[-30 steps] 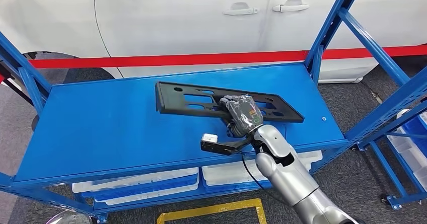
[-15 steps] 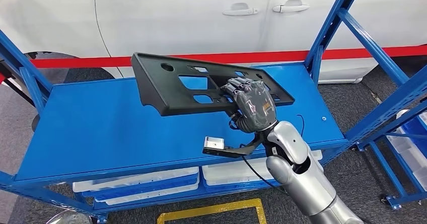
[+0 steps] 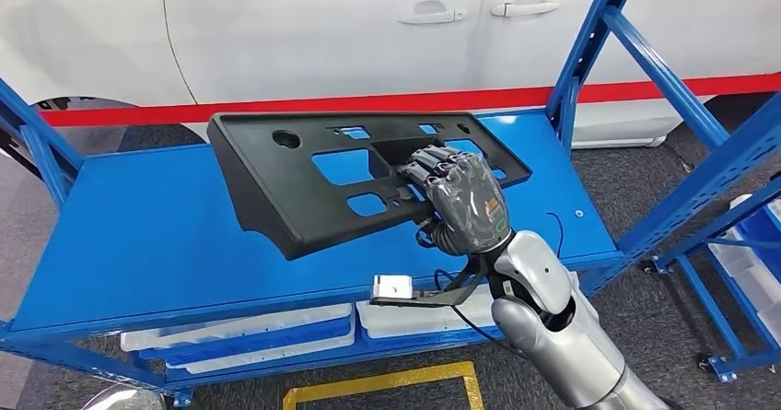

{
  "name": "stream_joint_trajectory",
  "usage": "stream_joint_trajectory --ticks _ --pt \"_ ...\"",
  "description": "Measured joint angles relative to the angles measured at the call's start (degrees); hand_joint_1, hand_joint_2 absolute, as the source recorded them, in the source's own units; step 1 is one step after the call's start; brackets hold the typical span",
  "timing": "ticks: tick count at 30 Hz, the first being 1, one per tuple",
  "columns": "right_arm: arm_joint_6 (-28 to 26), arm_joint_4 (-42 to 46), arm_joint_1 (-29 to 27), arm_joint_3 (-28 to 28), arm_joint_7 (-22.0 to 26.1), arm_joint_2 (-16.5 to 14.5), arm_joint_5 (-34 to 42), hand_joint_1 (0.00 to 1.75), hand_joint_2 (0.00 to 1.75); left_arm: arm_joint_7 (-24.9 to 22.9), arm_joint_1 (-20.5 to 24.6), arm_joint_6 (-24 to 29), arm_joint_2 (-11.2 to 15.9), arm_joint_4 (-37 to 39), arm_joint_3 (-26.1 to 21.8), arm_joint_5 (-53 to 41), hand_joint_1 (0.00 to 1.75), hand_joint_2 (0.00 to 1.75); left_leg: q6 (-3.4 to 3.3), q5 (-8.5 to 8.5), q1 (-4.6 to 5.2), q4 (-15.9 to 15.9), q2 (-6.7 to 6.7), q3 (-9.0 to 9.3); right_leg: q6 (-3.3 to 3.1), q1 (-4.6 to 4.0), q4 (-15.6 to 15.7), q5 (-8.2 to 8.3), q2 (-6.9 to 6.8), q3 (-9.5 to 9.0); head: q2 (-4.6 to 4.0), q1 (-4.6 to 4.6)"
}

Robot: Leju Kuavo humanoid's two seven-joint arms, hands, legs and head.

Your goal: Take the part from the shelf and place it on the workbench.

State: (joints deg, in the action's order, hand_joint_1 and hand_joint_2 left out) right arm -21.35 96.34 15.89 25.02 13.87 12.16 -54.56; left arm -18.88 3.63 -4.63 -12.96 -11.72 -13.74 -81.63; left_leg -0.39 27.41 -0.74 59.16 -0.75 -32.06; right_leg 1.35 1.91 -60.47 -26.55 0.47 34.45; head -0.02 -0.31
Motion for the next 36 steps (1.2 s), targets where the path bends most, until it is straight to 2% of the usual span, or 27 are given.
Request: stream_joint_trajectory --ticks 2,5,6,7,8,9,11,13,15,16,17,18,20,21,22,23,24,25,26,27,28,29,31,32,33,35,36 --pt "-0.60 0.56 -0.01 0.49 0.30 0.14 -0.38 1.75 1.75 -0.01 0.03 0.01 0.02 0.00 -0.06 0.01 0.00 1.75 0.42 1.88 -0.13 1.81 0.11 -0.86 -1.05 0.01 0.18 0.51 -0.18 0.53 0.00 0.01" --pt "-1.50 1.43 -0.03 1.11 0.62 0.24 -0.97 1.75 1.75 0.00 0.23 0.02 0.06 0.00 -0.20 0.02 0.00 1.75 0.62 8.40 -0.01 11.18 0.25 -3.89 -2.39 -0.53 0.25 1.50 -0.48 1.76 0.00 -0.02" --pt "-1.64 1.55 -0.05 1.27 0.70 0.28 -1.16 1.75 1.75 0.00 0.30 0.02 0.08 0.00 -0.26 0.02 0.00 1.75 0.54 9.72 0.09 14.04 0.25 -4.47 -2.64 -0.84 0.19 1.83 -0.57 2.27 0.00 -0.02" --pt "-1.77 1.66 -0.08 1.46 0.80 0.33 -1.36 1.75 1.75 0.00 0.34 0.02 0.10 0.00 -0.31 0.02 0.00 1.75 0.34 9.97 0.19 15.28 0.26 -4.27 -2.82 -1.17 0.13 2.20 -0.63 2.79 0.00 -0.02" --pt "-1.95 1.78 -0.11 1.67 0.93 0.39 -1.60 1.75 1.75 -0.02 0.35 0.01 0.11 0.00 -0.35 0.02 0.00 1.75 -0.04 9.13 0.33 14.39 0.26 -3.07 -2.94 -1.51 0.07 2.61 -0.66 3.31 0.00 -0.02" --pt "-2.17 2.01 -0.13 1.93 1.09 0.43 -1.81 1.75 1.75 -0.04 0.31 0.00 0.11 0.00 -0.37 0.02 0.00 1.75 -0.59 7.55 0.52 11.50 0.27 -0.96 -3.03 -1.83 0.04 3.02 -0.64 3.79 0.00 -0.02" --pt "-2.55 2.64 -0.09 2.61 1.28 0.50 -2.01 1.75 1.75 -0.09 0.26 -0.03 0.14 0.00 -0.42 0.02 0.00 1.75 -2.06 5.36 1.07 3.47 0.40 3.90 -3.04 -2.26 0.04 3.95 -0.63 4.53 0.00 0.02" --pt "-2.71 3.31 -0.01 3.61 1.38 0.71 -1.81 1.75 1.75 -0.09 0.13 -0.05 0.13 0.00 -0.55 0.03 0.00 1.75 -2.80 4.80 1.58 -1.18 0.56 6.06 -2.57 -2.09 0.37 4.98 -0.77 4.80 0.00 0.03" --pt "-2.68 3.91 0.06 4.85 1.42 1.13 -1.28 1.75 1.75 -0.09 -0.01 -0.05 0.08 0.01 -0.79 0.06 0.00 1.75 -2.84 3.62 1.79 -2.38 0.59 5.83 -1.81 -1.83 1.22 6.20 -0.93 4.74 0.00 0.03" --pt "-2.63 4.14 0.09 5.44 1.41 1.47 -0.98 1.75 1.75 -0.10 -0.03 -0.07 0.04 0.03 -0.87 0.08 0.00 1.75 -2.90 2.74 1.67 -3.02 0.66 5.67 -1.49 -1.75 1.45 6.20 -0.86 4.83 0.00 0.04" --pt "-2.59 4.37 0.15 6.02 1.41 1.85 -0.71 1.75 1.75 -0.11 -0.03 -0.09 -0.02 0.05 -0.93 0.10 0.00 1.75 -3.03 1.75 1.48 -3.63 0.75 5.32 -1.17 -1.74 1.01 5.08 -0.76 5.11 0.00 0.06" --pt "-2.58 4.55 0.22 6.54 1.41 2.23 -0.48 1.75 1.75 -0.12 -0.04 -0.10 -0.10 0.08 -0.96 0.11 0.00 1.75 -3.09 0.73 1.22 -4.14 0.85 4.81 -0.84 -1.69 -0.60 2.77 -0.65 5.65 0.00 0.07" --pt "-2.57 4.79 0.32 7.41 1.39 2.83 -0.11 1.75 1.75 -0.15 0.00 -0.11 -0.16 0.09 -1.01 0.10 0.00 1.75 -3.18 -0.83 0.95 -4.28 1.00 3.24 -0.12 -1.20 -6.94 -3.25 -0.56 7.13 0.00 0.08" --pt "-2.57 4.85 0.32 7.74 1.38 3.11 0.04 1.75 1.75 -0.18 -0.01 -0.11 -0.17 0.09 -1.04 0.10 0.00 1.75 -3.02 -1.49 0.85 -4.13 1.02 2.30 0.27 -0.92 -10.42 -4.94 -0.57 7.65 0.00 0.08" --pt "-2.58 4.86 0.30 8.01 1.36 3.38 0.13 1.75 1.75 -0.22 -0.01 -0.11 -0.17 0.09 -1.09 0.10 0.00 1.75 -2.83 -2.06 0.75 -3.88 1.04 1.32 0.64 -0.63 -12.85 -5.13 -0.57 7.62 0.00 0.07" --pt "-2.58 4.86 0.29 8.23 1.35 3.60 0.18 1.75 1.75 -0.26 0.02 -0.11 -0.17 0.09 -1.15 0.10 0.00 1.75 -2.57 -2.55 0.58 -3.50 1.04 0.26 1.03 -0.34 -13.61 -4.10 -0.58 6.75 0.00 0.07" --pt "-2.58 4.87 0.30 8.40 1.34 3.78 0.20 1.75 1.75 -0.29 0.08 -0.11 -0.17 0.09 -1.21 0.10 0.00 1.75 -2.25 -2.95 0.36 -2.95 1.03 -0.80 1.42 -0.05 -12.27 -2.52 -0.58 4.80 0.00 0.07" --pt "-2.59 4.91 0.32 8.55 1.34 3.92 0.21 1.75 1.75 -0.31 0.19 -0.11 -0.15 0.09 -1.26 0.10 0.00 1.75 -1.92 -3.24 0.18 -2.25 1.01 -1.78 1.79 0.28 -9.21 -1.53 -0.59 1.99 0.00 0.07" --pt "-2.59 4.94 0.38 8.68 1.33 4.00 0.22 1.75 1.75 -0.33 0.32 -0.11 -0.12 0.09 -1.30 0.10 0.00 1.75 -1.56 -3.43 0.09 -1.48 0.96 -2.70 2.02 0.37 -5.27 -1.54 -0.55 -1.07 0.00 0.09" --pt "-2.61 5.01 0.43 8.82 1.32 4.08 0.23 1.75 1.75 -0.35 0.43 -0.11 -0.09 0.09 -1.32 0.09 0.00 1.75 -1.18 -3.61 0.11 -0.82 0.90 -3.35 1.86 0.37 -2.00 -2.20 -0.47 -3.40 0.00 0.09" --pt "-2.62 5.07 0.48 8.96 1.31 4.12 0.26 1.75 1.75 -0.38 0.51 -0.10 -0.05 0.09 -1.33 0.09 0.00 1.75 -0.79 -3.80 0.20 -0.35 0.85 -3.75 1.55 0.26 0.13 -3.13 -0.40 -4.69 0.00 0.10" --pt "-2.62 5.11 0.51 9.09 1.31 4.14 0.30 1.75 1.75 -0.40 0.53 -0.09 -0.03 0.09 -1.34 0.09 0.00 1.75 -0.35 -4.11 0.27 -0.16 0.80 -4.01 1.01 0.01 0.98 -3.62 -0.34 -5.02 0.00 0.11" --pt "-2.63 5.15 0.51 9.29 1.30 4.22 0.36 1.75 1.75 -0.46 0.48 -0.08 0.03 0.11 -1.39 0.09 0.00 1.75 0.45 -4.37 0.19 0.05 0.73 -4.44 -0.35 0.03 0.99 -2.99 -0.50 -4.05 0.00 0.11" --pt "-2.63 5.15 0.51 9.35 1.30 4.26 0.37 1.75 1.75 -0.48 0.48 -0.09 0.05 0.12 -1.42 0.09 0.00 1.75 0.75 -3.36 0.12 0.74 0.70 -4.92 -1.08 0.06 1.01 -2.42 -0.62 -3.43 0.00 0.09" --pt "-2.64 5.16 0.51 9.40 1.29 4.29 0.36 1.75 1.75 -0.50 0.51 -0.09 0.08 0.13 -1.46 0.11 0.00 1.75 0.95 -1.31 0.08 2.33 0.67 -5.55 -1.73 0.11 1.10 -1.79 -0.75 -2.72 0.00 0.08" --pt "-2.66 5.19 0.38 9.45 1.21 4.32 0.33 1.75 1.75 -0.71 0.64 0.01 0.13 0.13 -1.62 0.35 0.00 1.75 1.17 4.56 0.09 8.36 0.65 -6.83 -2.46 -0.16 1.10 -0.58 -0.85 -1.30 0.00 0.07" --pt "-2.69 5.19 0.21 9.46 1.10 4.35 0.23 1.75 1.75 -1.09 0.67 0.25 0.15 0.13 -1.81 0.60 0.00 1.75 1.20 6.62 0.11 11.81 0.64 -7.13 -2.61 -0.38 1.05 0.03 -0.86 -0.59 0.00 0.09"
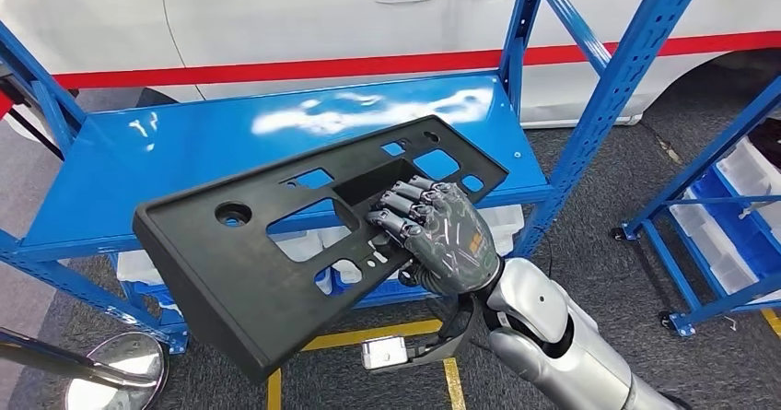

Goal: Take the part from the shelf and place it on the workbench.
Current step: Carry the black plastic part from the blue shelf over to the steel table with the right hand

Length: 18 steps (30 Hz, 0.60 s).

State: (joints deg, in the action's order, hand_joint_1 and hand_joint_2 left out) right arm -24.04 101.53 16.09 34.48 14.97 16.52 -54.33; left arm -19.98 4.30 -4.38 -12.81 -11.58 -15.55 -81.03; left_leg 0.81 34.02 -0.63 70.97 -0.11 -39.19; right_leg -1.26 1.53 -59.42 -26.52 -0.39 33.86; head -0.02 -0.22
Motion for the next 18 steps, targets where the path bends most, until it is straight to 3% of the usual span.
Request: stream_joint_trajectory --ticks 1,3,5,7,8,10,11,12,13,15,16,18 --pt "-0.06 0.00 -0.26 0.01 -0.16 0.09 -0.14 1.75 1.75 -0.68 -0.01 0.48 0.02 0.00 -0.27 0.34 0.00 1.75 -0.05 0.77 0.01 2.62 0.00 0.14 -0.08 -0.25 -0.08 0.62 -0.01 0.76 0.00 0.01" --pt "-0.38 0.08 -1.13 -0.05 -0.57 0.44 -0.51 1.75 1.75 -2.82 -0.11 2.27 0.04 0.00 -1.13 1.27 0.00 1.75 -0.53 -1.33 0.06 2.95 0.01 2.51 -0.13 -0.73 -0.29 1.83 -0.02 2.35 0.00 0.01" --pt "-0.89 0.39 -2.28 -0.37 -0.94 1.02 -0.84 1.75 1.75 -5.30 -0.33 4.88 0.11 0.00 -2.23 2.34 0.00 1.75 -1.61 -3.44 0.36 -3.66 -0.01 7.81 -0.02 -1.12 -0.48 2.95 0.00 3.74 0.00 0.01" --pt "-1.37 0.76 -3.28 -1.04 -1.17 1.66 -1.04 1.75 1.75 -7.26 -0.68 7.69 0.25 0.00 -3.47 3.31 0.00 1.75 -2.46 -2.74 0.77 -11.30 -0.05 12.59 0.42 -1.21 -0.43 4.03 -0.05 4.39 0.00 0.03" --pt "-1.56 0.89 -3.67 -1.39 -1.26 1.93 -1.10 1.75 1.75 -7.91 -0.85 8.86 0.32 0.00 -4.05 3.68 0.00 1.75 -2.71 -2.18 0.96 -13.46 -0.06 13.63 0.77 -1.12 -0.23 4.62 -0.11 4.50 0.00 0.02" --pt "-1.88 1.13 -4.52 -2.08 -1.43 2.55 -1.17 1.75 1.75 -8.58 -1.05 10.77 0.37 0.01 -5.15 4.52 0.00 1.75 -3.01 -3.19 1.00 -14.59 0.00 13.37 1.48 -0.90 0.37 5.69 -0.21 4.54 0.00 0.01" --pt "-2.11 1.31 -5.17 -2.44 -1.47 2.87 -1.20 1.75 1.75 -8.77 -1.08 11.74 0.39 0.02 -5.71 4.97 0.00 1.75 -3.33 -4.04 0.87 -15.04 0.11 13.00 1.79 -0.86 0.14 5.08 -0.14 4.76 0.00 0.02" --pt "-2.38 1.55 -5.92 -2.85 -1.50 3.26 -1.22 1.75 1.75 -8.93 -1.08 12.64 0.40 0.02 -6.30 5.42 0.00 1.75 -3.72 -5.01 0.70 -15.46 0.24 12.45 2.03 -0.84 -0.97 3.30 -0.02 5.17 0.00 0.03" --pt "-2.64 1.75 -6.67 -3.24 -1.49 3.65 -1.23 1.75 1.75 -9.01 -1.08 13.28 0.39 0.03 -6.81 5.71 0.00 1.75 -4.01 -5.93 0.53 -15.73 0.38 11.78 2.23 -0.78 -3.22 0.43 0.09 5.76 0.00 0.04" --pt "-2.94 2.04 -7.88 -3.83 -1.46 4.31 -1.25 1.75 1.75 -9.06 -1.06 13.87 0.38 0.02 -7.63 5.98 0.00 1.75 -4.27 -7.41 0.61 -15.60 0.54 9.98 2.66 -0.62 -9.82 -5.20 0.25 7.03 0.00 0.04" --pt "-2.96 2.08 -8.34 -4.02 -1.45 4.56 -1.26 1.75 1.75 -9.06 -1.13 13.95 0.38 0.02 -7.91 6.00 0.00 1.75 -4.15 -8.08 0.60 -15.37 0.62 8.96 2.88 -0.52 -12.83 -6.15 0.25 7.28 0.00 0.04" --pt "-2.98 2.16 -9.01 -4.27 -1.44 4.92 -1.26 1.75 1.75 -9.07 -1.26 14.03 0.36 0.03 -8.32 6.03 0.00 1.75 -3.79 -9.19 0.49 -14.53 0.75 6.62 3.30 -0.21 -14.59 -4.08 0.24 5.77 0.00 0.03"
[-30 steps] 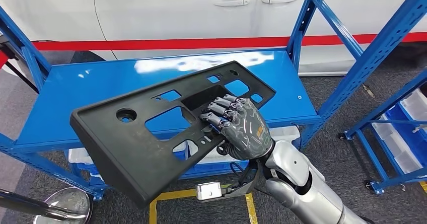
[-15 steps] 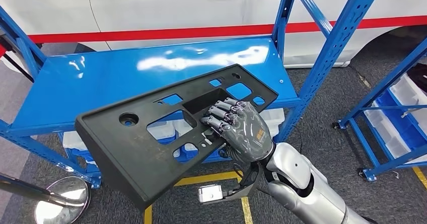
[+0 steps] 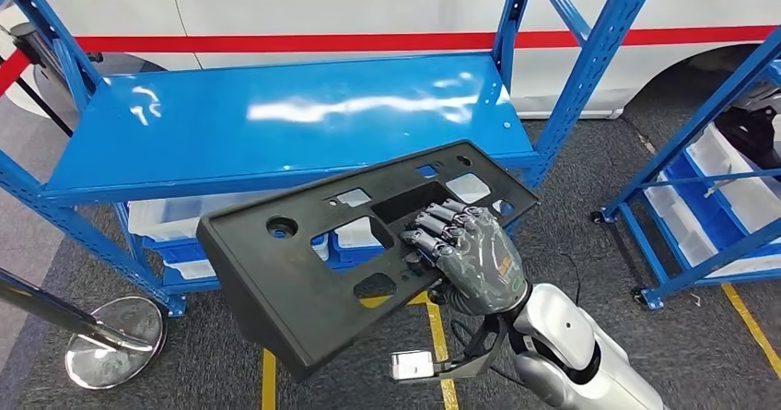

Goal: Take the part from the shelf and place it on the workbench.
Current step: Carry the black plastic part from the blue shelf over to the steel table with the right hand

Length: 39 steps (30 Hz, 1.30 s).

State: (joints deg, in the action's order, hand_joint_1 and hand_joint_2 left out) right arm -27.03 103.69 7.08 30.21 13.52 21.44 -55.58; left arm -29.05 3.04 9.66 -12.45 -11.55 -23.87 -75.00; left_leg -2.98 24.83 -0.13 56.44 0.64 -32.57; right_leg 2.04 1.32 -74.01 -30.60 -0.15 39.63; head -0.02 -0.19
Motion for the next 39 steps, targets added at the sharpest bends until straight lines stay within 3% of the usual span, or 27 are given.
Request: stream_joint_trajectory --ticks 1,2,4,5,8,9,11,12,13,14,15,17,19,20,21,23,24,26,28,29,30,32,34,35,36,38,39 --pt "-0.01 0.07 -0.17 -0.08 0.01 0.12 0.00 1.75 1.75 0.00 -0.03 0.01 -0.01 0.00 -0.13 0.01 0.00 1.75 0.24 -0.41 -0.09 0.63 0.03 -1.18 0.20 0.21 1.75 1.68 -0.01 -2.03 0.00 0.00" --pt "-0.02 0.20 -0.23 -0.15 0.02 0.20 0.00 1.75 1.75 -0.02 -0.01 0.08 -0.02 0.00 -0.25 0.03 0.00 1.75 0.52 -0.72 -0.14 1.39 0.03 -2.28 0.35 0.41 5.22 2.08 0.00 -4.80 0.00 0.01" --pt "-0.04 0.48 -0.25 -0.23 0.07 0.26 -0.03 1.75 1.75 -0.07 0.04 0.62 -0.04 -0.01 -0.58 0.38 0.00 1.75 1.14 -1.18 -0.06 2.80 -0.04 -3.77 0.09 0.31 11.93 0.72 0.13 -9.44 0.00 0.01" --pt "-0.10 0.60 -0.31 -0.30 0.07 0.27 -0.15 1.75 1.75 0.04 0.00 1.00 -0.02 -0.01 -0.81 0.60 0.00 1.75 1.52 -1.49 0.02 3.18 -0.09 -4.12 -0.26 0.15 13.78 -0.27 0.22 -10.46 0.00 -0.01" --pt "-0.92 1.15 -2.07 -1.26 -0.04 0.43 -1.27 1.75 1.75 4.79 -1.18 -0.07 3.26 0.02 -1.73 1.45 0.00 1.75 2.74 -1.77 -0.14 3.56 -0.23 -4.61 -1.98 -0.01 14.27 0.58 0.03 -9.67 0.00 -0.01" --pt "-1.39 1.53 -3.21 -1.93 0.21 0.58 -1.49 1.75 1.75 7.89 -1.79 -1.66 5.25 0.00 -2.09 2.03 0.00 1.75 3.08 -0.29 -0.30 4.52 -0.16 -5.10 -2.69 0.01 14.40 1.20 -0.25 -9.13 0.00 -0.07" --pt "-1.92 2.17 -5.19 -3.47 1.38 0.96 -1.20 1.75 1.75 12.38 -2.83 -5.59 8.70 -0.10 -3.16 3.34 0.00 1.75 3.62 5.39 -0.60 9.56 -0.05 -6.50 -3.66 -0.09 14.48 2.56 -0.77 -7.64 0.00 -0.20" --pt "-1.98 2.33 -5.92 -4.24 2.00 1.08 -0.94 1.75 1.75 13.28 -3.25 -7.28 10.09 -0.17 -3.94 3.86 0.00 1.75 3.84 8.17 -0.66 13.15 -0.01 -7.15 -3.83 -0.17 14.42 3.23 -0.91 -6.74 0.00 -0.27" --pt "-1.89 2.38 -6.46 -4.90 2.46 1.17 -0.74 1.75 1.75 13.43 -3.68 -8.46 11.27 -0.21 -4.77 4.11 0.00 1.75 4.01 9.73 -0.69 16.46 -0.07 -7.44 -3.84 -0.26 14.32 3.91 -1.07 -5.88 0.00 -0.27" --pt "-1.82 2.38 -6.92 -5.48 2.74 1.21 -0.64 1.75 1.75 13.44 -4.17 -9.22 12.33 -0.25 -5.56 4.27 0.00 1.75 4.09 9.83 -0.68 18.59 -0.10 -7.16 -3.84 -0.33 14.17 4.58 -1.28 -4.95 0.00 -0.29" --pt "-1.80 2.38 -7.30 -5.92 2.87 1.26 -0.61 1.75 1.75 13.40 -4.56 -9.49 13.08 -0.30 -6.13 4.31 0.00 1.75 4.05 8.66 -0.66 18.84 -0.09 -6.04 -3.78 -0.38 13.98 5.21 -1.56 -4.03 0.00 -0.28" --pt "-1.79 2.40 -7.82 -6.61 2.97 1.35 -0.59 1.75 1.75 13.34 -5.05 -9.74 14.25 -0.41 -6.87 4.37 0.00 1.75 3.68 5.84 -0.57 13.58 0.70 -0.93 -3.55 -0.45 13.64 6.37 -2.40 -2.40 0.00 -0.29" --pt "-1.80 2.50 -8.19 -7.21 3.02 1.47 -0.58 1.75 1.75 13.37 -5.07 -9.89 14.91 -0.65 -7.26 4.40 0.00 1.75 3.16 6.12 -0.14 5.01 2.54 5.11 -3.03 -0.56 13.54 7.36 -3.57 -1.64 0.00 -0.25" --pt "-1.80 2.56 -8.31 -7.45 3.05 1.52 -0.57 1.75 1.75 13.44 -5.05 -9.95 15.04 -0.76 -7.37 4.42 0.00 1.75 2.88 6.72 0.14 2.09 3.13 6.78 -2.69 -0.56 13.64 7.86 -4.27 -1.61 0.00 -0.24" --pt "-1.80 2.60 -8.37 -7.61 3.07 1.57 -0.56 1.75 1.75 13.51 -5.09 -9.95 15.08 -0.83 -7.45 4.43 0.00 1.75 2.57 6.94 0.40 0.72 3.03 7.19 -2.34 -0.53 13.86 8.40 -4.98 -1.66 0.00 -0.23" --pt "-1.79 2.62 -8.37 -7.72 3.15 1.64 -0.54 1.75 1.75 13.60 -5.32 -9.96 15.17 -0.84 -7.61 4.46 0.00 1.75 1.74 5.62 0.44 0.18 2.00 6.18 -1.61 -0.35 14.34 9.14 -5.72 -1.64 0.00 -0.23" --pt "-1.78 2.63 -8.40 -7.74 3.23 1.68 -0.54 1.75 1.75 13.52 -5.39 -9.96 15.26 -0.84 -7.73 4.46 0.00 1.75 1.27 4.69 0.34 -0.08 1.54 5.49 -1.29 -0.29 13.92 8.15 -5.04 -1.31 0.00 -0.21" --pt "-1.65 2.63 -8.50 -7.80 3.39 1.81 -0.49 1.75 1.75 13.33 -5.38 -9.94 15.31 -0.84 -7.96 4.35 0.00 1.75 0.48 2.64 0.20 -0.55 0.71 3.64 -0.93 -0.22 9.93 2.63 -2.33 -0.18 0.00 -0.16" --pt "-1.40 2.55 -8.54 -7.84 3.55 1.93 -0.32 1.75 1.75 13.22 -5.29 -9.95 15.26 -0.84 -8.04 3.90 0.00 1.75 0.09 0.88 0.44 -0.48 -0.30 1.47 -1.08 -0.38 3.05 -2.94 -0.64 0.74 0.00 -0.13" --pt "-1.25 2.46 -8.54 -7.84 3.63 1.96 -0.22 1.75 1.75 13.25 -5.29 -9.98 15.23 -0.84 -8.04 3.56 0.00 1.75 0.07 0.00 0.58 -0.30 -0.93 0.26 -1.26 -0.53 0.33 -3.61 -0.42 0.64 0.00 -0.13" --pt "-1.09 2.36 -8.55 -7.87 3.74 1.97 -0.11 1.75 1.75 13.37 -5.29 -10.03 15.15 -0.84 -8.04 3.15 0.00 1.75 0.09 -0.81 0.69 -0.04 -1.59 -0.95 -1.50 -0.70 -0.94 -2.86 -0.32 -0.12 0.00 -0.14" --pt "-0.85 2.21 -8.56 -8.07 3.96 1.97 0.01 1.75 1.75 13.91 -5.27 -10.14 14.90 -0.84 -8.04 2.21 0.00 1.75 0.26 -2.29 0.83 0.67 -3.06 -3.37 -2.32 -1.16 2.32 0.39 0.57 -4.55 0.00 -0.14" --pt "-0.73 2.19 -8.61 -8.50 4.21 2.02 0.13 1.75 1.75 14.73 -5.07 -10.32 14.27 -0.84 -8.03 1.23 0.00 1.75 0.54 -3.51 0.89 1.30 -4.36 -5.02 -3.43 -1.48 10.76 0.18 3.40 -10.80 0.00 -0.16" --pt "-0.67 2.15 -8.68 -8.71 4.41 2.09 0.31 1.75 1.75 15.05 -4.99 -10.49 13.99 -0.84 -8.03 0.88 0.00 1.75 0.76 -4.15 0.86 1.39 -4.97 -5.40 -3.67 -1.62 14.06 -0.59 4.48 -12.80 0.00 -0.16" --pt "-0.59 2.08 -8.62 -8.84 4.78 2.18 0.70 1.75 1.75 15.24 -4.91 -10.79 13.77 -0.83 -8.02 0.69 0.00 1.75 1.04 -4.82 0.77 1.31 -5.62 -5.65 -3.76 -1.70 16.07 -1.36 4.94 -13.75 0.00 -0.14" --pt "-0.23 1.88 -8.16 -8.85 5.79 2.42 2.17 1.75 1.75 15.16 -4.77 -11.75 13.81 -0.77 -8.05 0.73 0.00 1.75 1.66 -6.00 0.63 0.99 -6.80 -6.07 -3.60 -1.64 16.86 -0.62 3.63 -13.40 0.01 -0.07" --pt "0.02 1.83 -7.77 -8.78 6.37 2.68 3.32 1.75 1.75 14.87 -4.53 -12.36 13.94 -0.72 -8.11 0.89 0.00 1.75 1.96 -5.45 0.64 1.42 -6.51 -6.60 -3.79 -1.44 17.10 -0.03 2.80 -12.99 0.01 -0.07"
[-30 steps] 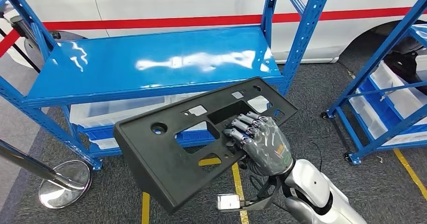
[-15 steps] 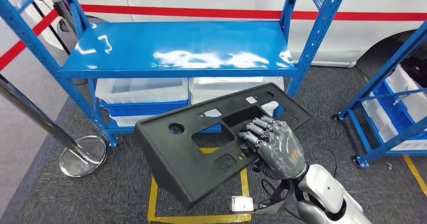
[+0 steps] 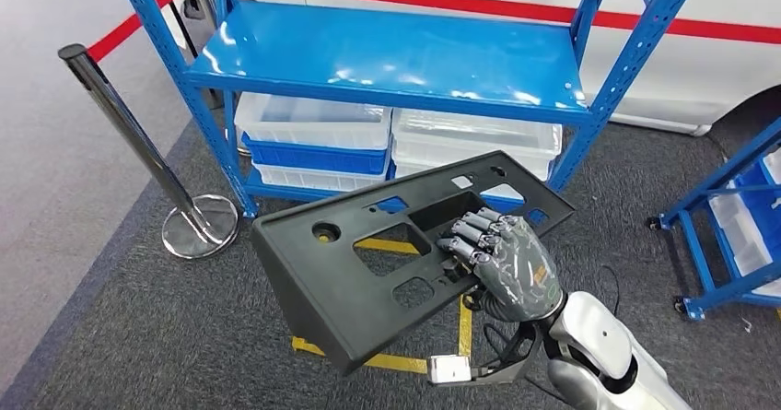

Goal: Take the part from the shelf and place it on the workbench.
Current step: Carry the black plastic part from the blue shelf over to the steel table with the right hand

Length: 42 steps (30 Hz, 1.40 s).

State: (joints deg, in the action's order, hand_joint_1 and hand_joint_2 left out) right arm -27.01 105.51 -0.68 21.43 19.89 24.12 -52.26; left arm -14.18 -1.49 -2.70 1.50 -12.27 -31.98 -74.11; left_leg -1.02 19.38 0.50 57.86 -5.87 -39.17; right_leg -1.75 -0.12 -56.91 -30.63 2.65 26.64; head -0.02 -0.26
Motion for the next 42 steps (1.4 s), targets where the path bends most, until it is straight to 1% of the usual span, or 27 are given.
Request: stream_joint_trajectory --ticks 2,4,5,7,9,11,12,14,16,18,19,20,21,22,24,26,28,30,31,32,34,36,37,38,39,40,42 --pt "0.36 0.26 0.38 0.11 0.82 0.87 2.33 1.75 1.75 -0.87 0.73 -0.95 0.65 0.10 -0.33 0.38 0.00 1.75 0.67 4.46 -0.17 3.89 2.23 -1.64 -0.53 0.46 0.38 1.47 -1.92 1.21 -0.01 0.01" --pt "0.38 0.68 0.33 0.10 1.15 1.88 3.45 1.75 1.75 -1.49 1.41 -1.32 1.27 0.12 -0.83 0.61 0.00 1.75 1.56 10.06 -0.79 11.12 4.50 -3.30 -0.69 0.47 0.24 2.63 -3.66 2.66 -0.01 -0.02" --pt "0.37 0.82 0.28 0.10 1.22 2.25 3.62 1.75 1.75 -1.63 1.67 -1.39 1.47 0.12 -1.05 0.72 0.00 1.75 2.03 11.03 -1.20 14.33 4.97 -3.58 -0.51 0.53 0.04 3.15 -4.52 3.51 -0.01 -0.03" --pt "0.32 1.08 0.23 0.10 1.29 2.76 3.77 1.75 1.75 -1.74 2.06 -1.42 1.64 0.12 -1.37 0.86 0.00 1.75 2.86 9.29 -1.97 16.41 5.50 -1.96 -0.01 0.76 -0.65 4.04 -6.22 5.37 -0.01 -0.04" --pt "0.28 1.59 0.06 0.04 1.29 3.23 3.71 1.75 1.75 -1.70 2.33 -1.41 1.46 0.13 -1.47 0.81 0.00 1.75 3.43 7.26 -2.54 11.02 6.98 3.41 0.63 0.97 -1.63 4.65 -7.69 6.95 -0.01 -0.04" --pt "0.21 2.32 -0.25 -0.21 1.28 3.72 3.46 1.75 1.75 -1.57 2.63 -1.37 1.15 0.14 -1.49 0.63 0.00 1.75 3.17 8.47 -2.26 3.42 8.90 8.78 1.40 0.99 -2.41 5.23 -8.99 7.90 -0.01 0.00" --pt "0.19 2.59 -0.37 -0.34 1.27 3.93 3.28 1.75 1.75 -1.44 2.72 -1.35 0.98 0.15 -1.52 0.56 0.00 1.75 2.75 9.29 -1.92 1.18 9.35 9.96 1.79 0.98 -2.54 5.56 -9.61 8.13 -0.01 0.01" --pt "0.17 2.87 -0.51 -0.50 1.24 4.20 2.98 1.75 1.75 -1.14 2.71 -1.32 0.81 0.22 -1.69 0.51 0.00 1.75 1.47 9.04 -1.31 0.20 8.61 9.48 2.67 1.19 -2.35 6.40 -10.74 8.27 0.00 0.05" --pt "0.17 3.02 -0.72 -0.63 1.16 4.53 2.86 1.75 1.75 -0.77 2.84 -1.35 0.56 0.32 -1.96 0.62 0.00 1.75 0.11 7.84 -1.21 -0.36 7.73 8.69 3.30 1.63 -3.61 4.72 -8.94 8.95 0.00 0.08" --pt "0.19 3.19 -1.19 -0.96 1.09 5.09 2.80 1.75 1.75 -0.41 3.09 -1.40 0.27 0.38 -2.23 0.82 0.00 1.75 -1.06 6.41 -1.18 -0.70 6.81 7.53 3.41 1.76 -8.95 -0.56 -5.09 10.70 -0.01 0.09" --pt "0.20 3.26 -1.43 -1.14 1.04 5.32 2.78 1.75 1.75 -0.28 3.18 -1.43 0.20 0.38 -2.38 0.90 0.00 1.75 -1.37 5.81 -1.01 -0.64 6.27 6.73 3.30 1.66 -12.55 -3.20 -3.85 11.64 -0.01 0.09" --pt "0.21 3.29 -1.61 -1.26 0.97 5.49 2.76 1.75 1.75 -0.20 3.21 -1.45 0.12 0.38 -2.51 0.92 0.00 1.75 -1.49 5.25 -0.82 -0.54 5.64 5.91 3.20 1.53 -15.57 -4.83 -3.27 12.18 -0.01 0.08" --pt "0.21 3.29 -1.73 -1.34 0.87 5.60 2.75 1.75 1.75 -0.12 3.21 -1.47 0.05 0.39 -2.62 0.93 0.00 1.75 -1.54 4.72 -0.65 -0.37 4.97 5.08 3.09 1.43 -17.12 -5.27 -3.04 12.00 -0.01 0.08" --pt "0.21 3.29 -1.82 -1.39 0.76 5.68 2.75 1.75 1.75 -0.07 3.21 -1.50 -0.01 0.39 -2.69 0.93 0.00 1.75 -1.52 4.21 -0.52 -0.11 4.23 4.18 2.93 1.34 -16.90 -4.70 -2.93 10.96 -0.01 0.07" --pt "0.20 3.41 -2.01 -1.56 0.62 5.94 2.75 1.75 1.75 0.06 3.22 -1.53 -0.14 0.41 -2.78 0.93 0.00 1.75 -1.29 3.33 -0.44 0.61 2.67 2.47 2.49 1.26 -11.14 -1.97 -2.06 6.37 -0.01 0.08" --pt "0.19 3.65 -2.23 -1.81 0.58 6.25 2.75 1.75 1.75 0.14 3.23 -1.54 -0.29 0.42 -2.84 0.93 0.00 1.75 -0.81 2.45 -0.53 1.15 1.31 1.15 2.08 1.26 -4.37 -1.11 0.85 2.18 -0.01 0.07" --pt "0.18 3.86 -2.52 -1.97 0.56 6.50 2.75 1.75 1.75 0.17 3.13 -1.54 -0.36 0.42 -2.92 0.93 0.00 1.75 -0.12 1.36 -0.68 1.10 0.06 0.49 2.01 1.07 -1.94 -1.36 2.61 1.10 -0.01 0.07" --pt "0.17 3.97 -2.85 -2.12 0.44 6.61 2.75 1.75 1.75 0.24 2.91 -1.54 -0.34 0.47 -3.07 0.92 0.00 1.75 0.58 0.25 -0.68 0.71 -1.24 0.09 1.83 1.13 -1.62 -0.46 1.34 1.49 -0.01 0.07" --pt "0.16 4.03 -3.00 -2.25 0.35 6.64 2.75 1.75 1.75 0.32 2.85 -1.54 -0.42 0.51 -3.13 0.91 0.00 1.75 0.87 0.58 -0.56 1.02 -0.78 -0.30 1.52 1.24 -1.42 0.00 0.44 1.80 -0.01 0.05" --pt "0.15 4.14 -3.25 -2.41 0.27 6.66 2.75 1.75 1.75 0.40 2.85 -1.54 -0.48 0.54 -3.17 0.91 0.00 1.75 1.11 1.89 -0.45 2.15 0.39 -0.87 1.14 1.36 -1.24 0.51 -0.52 2.20 -0.01 0.06" --pt "0.13 4.39 -3.76 -2.75 0.19 6.79 2.75 1.75 1.75 0.50 2.96 -1.53 -0.61 0.57 -3.19 0.89 0.00 1.75 1.52 7.21 -0.50 7.83 3.82 -2.61 0.51 1.11 -1.20 1.45 -2.36 3.26 -0.01 0.04" --pt "0.13 4.53 -4.16 -2.92 0.17 6.90 2.75 1.75 1.75 0.50 2.98 -1.53 -0.66 0.58 -3.19 0.89 0.00 1.75 1.85 11.29 -0.84 15.00 5.21 -3.93 0.31 0.79 -1.62 2.22 -4.17 4.69 -0.01 0.04" --pt "0.13 4.55 -4.28 -2.94 0.17 6.92 2.75 1.75 1.75 0.50 2.97 -1.53 -0.71 0.58 -3.19 0.89 0.00 1.75 1.95 11.63 -0.95 17.11 5.38 -3.81 0.31 0.69 -1.88 2.56 -5.02 5.44 -0.01 0.04" --pt "0.13 4.56 -4.36 -2.97 0.17 6.92 2.75 1.75 1.75 0.51 2.96 -1.53 -0.77 0.59 -3.19 0.89 0.00 1.75 1.95 10.78 -1.02 17.19 5.51 -2.61 0.33 0.58 -2.16 2.90 -5.90 6.22 -0.01 0.03" --pt "0.13 4.61 -4.42 -3.03 0.17 6.92 2.75 1.75 1.75 0.53 2.97 -1.54 -0.82 0.60 -3.19 0.87 0.00 1.75 1.80 9.43 -1.03 15.15 5.81 -0.31 0.35 0.44 -2.39 3.24 -6.71 6.91 -0.01 0.04" --pt "0.13 4.68 -4.47 -3.11 0.17 6.92 2.75 1.75 1.75 0.56 2.99 -1.54 -0.83 0.60 -3.19 0.85 0.00 1.75 1.50 8.53 -0.93 11.69 6.57 2.62 0.38 0.33 -2.57 3.54 -7.42 7.38 -0.01 0.03" --pt "0.19 4.85 -4.55 -3.34 0.17 6.91 2.75 1.75 1.75 0.65 3.10 -1.54 -0.80 0.59 -3.19 0.75 0.00 1.75 0.66 8.99 -0.34 3.52 8.71 8.48 0.75 0.19 -2.68 4.24 -8.88 7.87 -0.01 0.04"
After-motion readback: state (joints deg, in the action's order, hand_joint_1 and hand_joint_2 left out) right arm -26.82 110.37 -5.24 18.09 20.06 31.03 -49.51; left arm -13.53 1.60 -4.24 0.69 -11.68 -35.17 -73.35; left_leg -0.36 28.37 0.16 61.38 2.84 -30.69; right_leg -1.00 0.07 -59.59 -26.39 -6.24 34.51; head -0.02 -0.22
